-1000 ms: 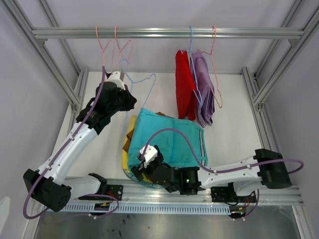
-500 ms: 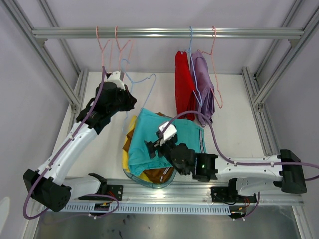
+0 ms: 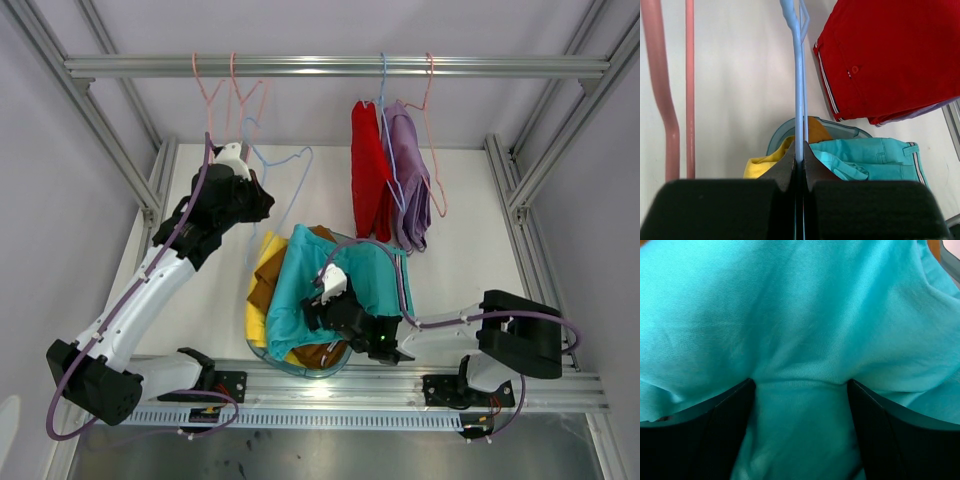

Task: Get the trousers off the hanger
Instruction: Place the trousers in the bin.

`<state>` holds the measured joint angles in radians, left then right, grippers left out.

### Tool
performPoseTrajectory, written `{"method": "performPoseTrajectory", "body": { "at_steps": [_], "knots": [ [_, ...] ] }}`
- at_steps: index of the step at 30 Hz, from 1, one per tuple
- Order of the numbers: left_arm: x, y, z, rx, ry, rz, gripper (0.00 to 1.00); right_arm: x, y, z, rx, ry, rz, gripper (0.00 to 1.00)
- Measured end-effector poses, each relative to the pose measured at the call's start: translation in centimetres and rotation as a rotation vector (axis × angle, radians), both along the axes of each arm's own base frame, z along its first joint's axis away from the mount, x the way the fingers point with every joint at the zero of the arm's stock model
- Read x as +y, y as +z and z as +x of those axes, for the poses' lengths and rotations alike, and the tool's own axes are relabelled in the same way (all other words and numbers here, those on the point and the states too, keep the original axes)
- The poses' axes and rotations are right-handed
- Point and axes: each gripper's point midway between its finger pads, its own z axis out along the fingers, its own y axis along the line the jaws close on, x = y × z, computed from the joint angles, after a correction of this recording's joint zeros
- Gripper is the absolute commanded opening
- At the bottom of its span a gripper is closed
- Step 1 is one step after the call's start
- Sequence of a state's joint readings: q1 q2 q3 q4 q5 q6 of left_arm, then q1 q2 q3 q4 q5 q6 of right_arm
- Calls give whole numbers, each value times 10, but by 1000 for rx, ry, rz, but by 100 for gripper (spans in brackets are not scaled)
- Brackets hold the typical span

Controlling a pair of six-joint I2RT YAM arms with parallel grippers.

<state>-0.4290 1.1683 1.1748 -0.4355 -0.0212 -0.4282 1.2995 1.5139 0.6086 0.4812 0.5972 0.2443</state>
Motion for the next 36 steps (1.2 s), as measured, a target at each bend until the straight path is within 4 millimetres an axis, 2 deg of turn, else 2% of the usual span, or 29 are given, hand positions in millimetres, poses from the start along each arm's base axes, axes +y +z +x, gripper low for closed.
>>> {"method": "performPoseTrajectory", "body": {
  "at_steps": [5,8,11,16,19,32,36],
  "knots": [
    [-1,0,-1,1,-6,-3,1,6,5,-4,-10,-23,2,84],
    [-3,0,-1,3,-16,-7,1,15,17,-10,-15,-20,-42,86],
    [-4,0,-2,5,-25,-11,1,29,41,-16,-25,-2,-52,87],
    [-6,0,-3,6,-33,-14,0,44,85,-11,-53,1,-16,88],
    [-8,0,-4,9,-45,-19,1,45,97,-5,-55,-8,-2,90],
    [-14,1,-8,16,-82,-33,1,30,95,19,-39,-77,-14,92],
    [-17,-2,-8,23,-87,-30,0,20,90,19,-18,-94,5,92]
  ]
}}
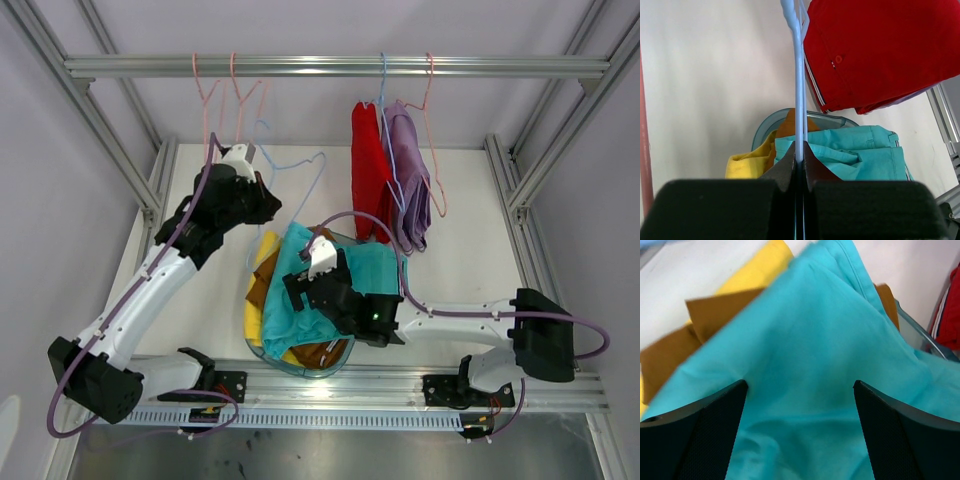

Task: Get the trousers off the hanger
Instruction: Place the trousers in the bin.

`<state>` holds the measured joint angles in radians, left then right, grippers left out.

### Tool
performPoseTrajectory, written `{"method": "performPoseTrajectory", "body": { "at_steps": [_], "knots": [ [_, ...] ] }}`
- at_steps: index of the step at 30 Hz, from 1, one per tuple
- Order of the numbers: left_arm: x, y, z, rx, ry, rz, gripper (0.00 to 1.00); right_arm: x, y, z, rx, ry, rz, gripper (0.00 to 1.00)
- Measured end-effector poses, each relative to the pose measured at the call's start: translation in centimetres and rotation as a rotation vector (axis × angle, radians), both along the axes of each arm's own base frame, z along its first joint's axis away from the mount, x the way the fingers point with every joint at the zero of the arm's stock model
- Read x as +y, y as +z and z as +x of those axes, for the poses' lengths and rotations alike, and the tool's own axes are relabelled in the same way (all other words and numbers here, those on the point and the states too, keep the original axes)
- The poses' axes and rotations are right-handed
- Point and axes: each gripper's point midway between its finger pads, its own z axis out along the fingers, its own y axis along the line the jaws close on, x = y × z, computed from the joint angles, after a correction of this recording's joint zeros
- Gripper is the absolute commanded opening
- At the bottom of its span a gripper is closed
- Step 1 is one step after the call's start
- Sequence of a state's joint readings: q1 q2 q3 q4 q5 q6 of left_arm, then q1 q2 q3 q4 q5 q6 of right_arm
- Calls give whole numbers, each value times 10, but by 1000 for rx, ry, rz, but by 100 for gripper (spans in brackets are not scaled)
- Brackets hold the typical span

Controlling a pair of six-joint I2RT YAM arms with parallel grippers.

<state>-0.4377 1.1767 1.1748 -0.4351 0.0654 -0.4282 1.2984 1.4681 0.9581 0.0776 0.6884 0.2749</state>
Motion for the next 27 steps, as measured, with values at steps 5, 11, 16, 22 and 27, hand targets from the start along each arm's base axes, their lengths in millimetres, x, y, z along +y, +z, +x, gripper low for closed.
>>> {"method": "performPoseTrajectory", "body": {
  "at_steps": [5,11,16,22,27],
  "knots": [
    [-1,-7,3,18,0,9,0,-22,-13,-7,23,-7,-4,92],
    [-2,-8,3,22,-1,11,1,-42,-22,-13,38,-17,8,92],
    [-2,-8,3,22,-3,10,1,-48,-27,-14,43,-29,8,92],
    [-4,-8,2,22,-16,7,1,-46,-25,-13,35,-36,23,93],
    [-4,-3,-2,1,-29,13,0,-43,-38,-11,39,-43,-7,94]
  ]
}}
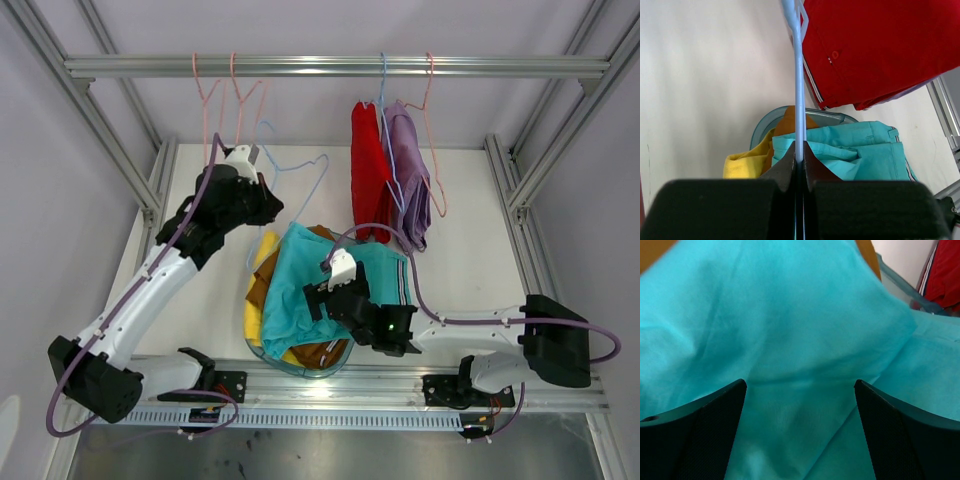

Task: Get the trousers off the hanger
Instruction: Place the hanger at the clothesline.

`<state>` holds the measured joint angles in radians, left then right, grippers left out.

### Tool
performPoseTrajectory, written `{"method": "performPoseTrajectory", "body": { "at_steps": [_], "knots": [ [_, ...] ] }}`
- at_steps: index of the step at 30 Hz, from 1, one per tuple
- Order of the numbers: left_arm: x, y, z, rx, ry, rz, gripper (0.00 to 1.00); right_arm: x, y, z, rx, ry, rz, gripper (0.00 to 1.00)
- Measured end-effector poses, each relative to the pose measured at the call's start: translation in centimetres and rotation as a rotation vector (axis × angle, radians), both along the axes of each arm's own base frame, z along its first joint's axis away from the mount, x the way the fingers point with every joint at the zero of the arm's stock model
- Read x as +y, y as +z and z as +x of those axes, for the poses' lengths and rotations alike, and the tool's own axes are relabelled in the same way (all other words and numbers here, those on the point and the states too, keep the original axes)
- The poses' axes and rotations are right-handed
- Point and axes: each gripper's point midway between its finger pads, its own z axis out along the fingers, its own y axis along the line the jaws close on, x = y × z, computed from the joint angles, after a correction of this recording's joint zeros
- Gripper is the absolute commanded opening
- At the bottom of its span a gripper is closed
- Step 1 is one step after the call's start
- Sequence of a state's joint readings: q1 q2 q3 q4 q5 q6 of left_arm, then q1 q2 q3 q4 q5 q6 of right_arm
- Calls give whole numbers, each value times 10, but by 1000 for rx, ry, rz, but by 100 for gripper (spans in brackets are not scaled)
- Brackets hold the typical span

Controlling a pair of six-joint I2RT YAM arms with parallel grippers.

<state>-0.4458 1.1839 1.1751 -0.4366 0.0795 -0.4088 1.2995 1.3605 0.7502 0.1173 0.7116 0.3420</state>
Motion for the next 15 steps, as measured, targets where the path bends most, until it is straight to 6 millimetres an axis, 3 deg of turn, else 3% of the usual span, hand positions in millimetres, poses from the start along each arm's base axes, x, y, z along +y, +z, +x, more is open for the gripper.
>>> {"method": "performPoseTrajectory", "body": {
  "at_steps": [5,15],
  "knots": [
    [-2,14,-9,-54,-10,19,1,3,-13,0,10,2,-31,94],
    [2,25,-12,-112,26,105,1,8,-11,1,4,13,15,95]
  ]
}}
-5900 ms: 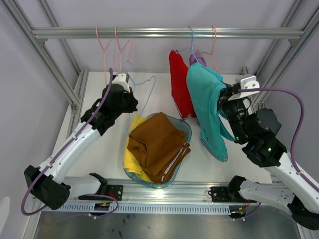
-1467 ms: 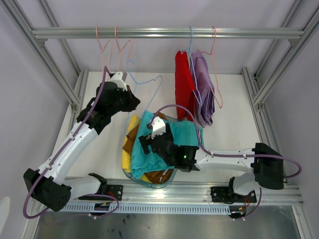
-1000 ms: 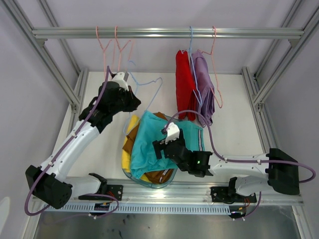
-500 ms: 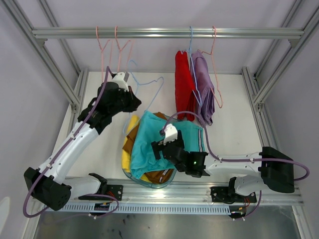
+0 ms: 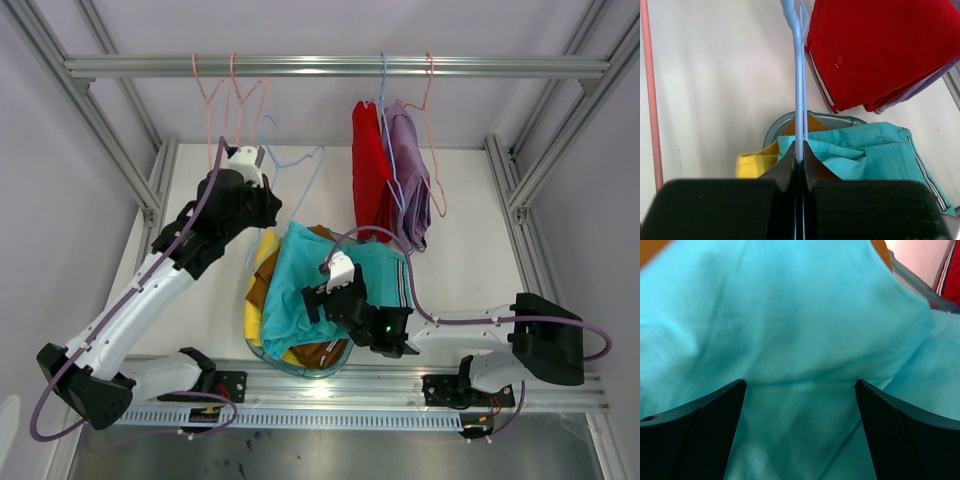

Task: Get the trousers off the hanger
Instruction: Place the hanger at the clothesline.

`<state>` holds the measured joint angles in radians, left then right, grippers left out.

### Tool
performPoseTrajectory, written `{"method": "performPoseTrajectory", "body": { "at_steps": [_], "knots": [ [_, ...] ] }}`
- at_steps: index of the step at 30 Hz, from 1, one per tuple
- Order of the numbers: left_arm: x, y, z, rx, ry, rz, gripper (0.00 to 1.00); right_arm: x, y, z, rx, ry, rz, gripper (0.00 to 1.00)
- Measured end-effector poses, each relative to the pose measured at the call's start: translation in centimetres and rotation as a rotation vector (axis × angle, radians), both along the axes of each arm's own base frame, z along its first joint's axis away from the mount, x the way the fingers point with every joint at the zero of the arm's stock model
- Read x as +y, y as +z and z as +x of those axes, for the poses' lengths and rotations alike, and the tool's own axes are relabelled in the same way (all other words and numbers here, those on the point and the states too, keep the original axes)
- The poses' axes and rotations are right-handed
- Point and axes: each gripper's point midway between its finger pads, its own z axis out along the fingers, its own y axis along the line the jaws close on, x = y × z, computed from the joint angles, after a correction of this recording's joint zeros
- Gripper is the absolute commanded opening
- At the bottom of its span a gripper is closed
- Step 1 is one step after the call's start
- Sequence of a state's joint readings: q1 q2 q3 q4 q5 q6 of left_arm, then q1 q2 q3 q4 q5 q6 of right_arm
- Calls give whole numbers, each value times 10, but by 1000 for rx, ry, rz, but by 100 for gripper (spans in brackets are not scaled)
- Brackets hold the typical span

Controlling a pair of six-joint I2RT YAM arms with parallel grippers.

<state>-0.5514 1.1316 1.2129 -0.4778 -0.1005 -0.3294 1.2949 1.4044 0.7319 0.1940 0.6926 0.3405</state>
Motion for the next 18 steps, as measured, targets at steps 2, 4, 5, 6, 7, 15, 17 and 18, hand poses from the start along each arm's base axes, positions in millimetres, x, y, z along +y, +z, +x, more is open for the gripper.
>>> {"method": "performPoseTrajectory", "body": {
  "at_steps": [2,4,5,6,7,15,17,18],
  "knots": [
    [-2,2,-3,-3,-3,16,1,-3,-6,0,5,1,-5,96],
    [-4,8,-7,-14,-7,32,0,-7,-11,1,10,-1,-11,96],
    [-5,13,-9,-22,-10,35,1,-8,-13,1,11,0,-10,96],
    [-6,18,-10,-32,-13,38,1,-8,-13,2,11,0,-4,96],
    [-7,24,-11,-42,-10,38,0,-8,-13,2,11,1,3,96],
    [10,85,0,-165,80,64,0,-9,-8,6,8,8,49,96],
    [13,96,7,-191,110,83,0,-8,-8,8,10,13,60,97],
    [14,98,12,-200,125,93,0,-8,-8,8,11,15,66,97]
  ]
}}
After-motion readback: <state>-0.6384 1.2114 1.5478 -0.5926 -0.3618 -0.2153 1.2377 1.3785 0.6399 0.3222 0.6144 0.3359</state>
